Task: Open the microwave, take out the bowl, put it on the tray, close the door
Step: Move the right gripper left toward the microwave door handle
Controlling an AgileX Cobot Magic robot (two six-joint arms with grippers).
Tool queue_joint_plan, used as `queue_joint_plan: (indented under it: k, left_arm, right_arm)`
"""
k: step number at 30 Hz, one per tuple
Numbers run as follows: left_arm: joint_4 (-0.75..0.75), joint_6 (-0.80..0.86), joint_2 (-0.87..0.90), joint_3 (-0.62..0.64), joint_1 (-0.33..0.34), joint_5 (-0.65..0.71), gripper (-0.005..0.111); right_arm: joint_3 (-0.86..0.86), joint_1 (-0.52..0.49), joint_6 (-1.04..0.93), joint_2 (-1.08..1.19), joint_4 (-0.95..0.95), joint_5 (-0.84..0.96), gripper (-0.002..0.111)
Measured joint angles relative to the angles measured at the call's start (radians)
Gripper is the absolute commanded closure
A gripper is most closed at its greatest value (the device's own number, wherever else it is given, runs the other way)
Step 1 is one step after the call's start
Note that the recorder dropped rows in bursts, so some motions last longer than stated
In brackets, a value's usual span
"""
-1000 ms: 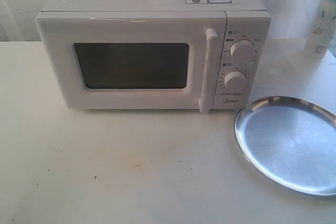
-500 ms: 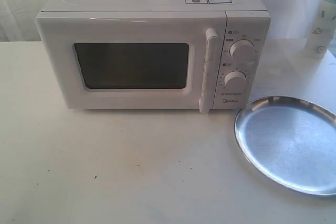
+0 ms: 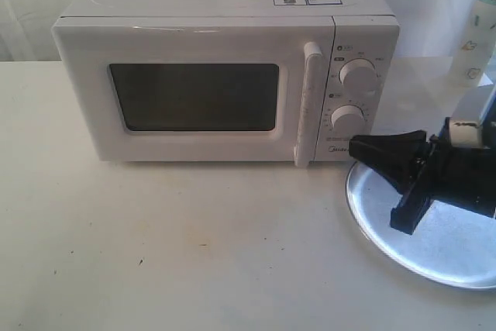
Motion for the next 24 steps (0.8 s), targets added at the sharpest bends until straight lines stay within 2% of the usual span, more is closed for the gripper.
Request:
queue_joint_plan:
  k: [5, 10, 24]
  left_arm:
    - [0.000, 0.000, 0.000, 0.000, 0.000, 0.000, 0.107]
    - [0.000, 0.000, 0.000, 0.000, 0.000, 0.000, 0.107]
    - [0.000, 0.000, 0.000, 0.000, 0.000, 0.000, 0.107]
  right_arm:
    - [-0.105, 0.000, 0.045, 0.117, -0.154, -0.006, 0.108]
    - [-0.180, 0.000, 0.088, 0.140, -0.265, -0.008, 0.108]
    - [-0.234, 0.000, 0.084, 0.208, -0.293, -0.014, 0.108]
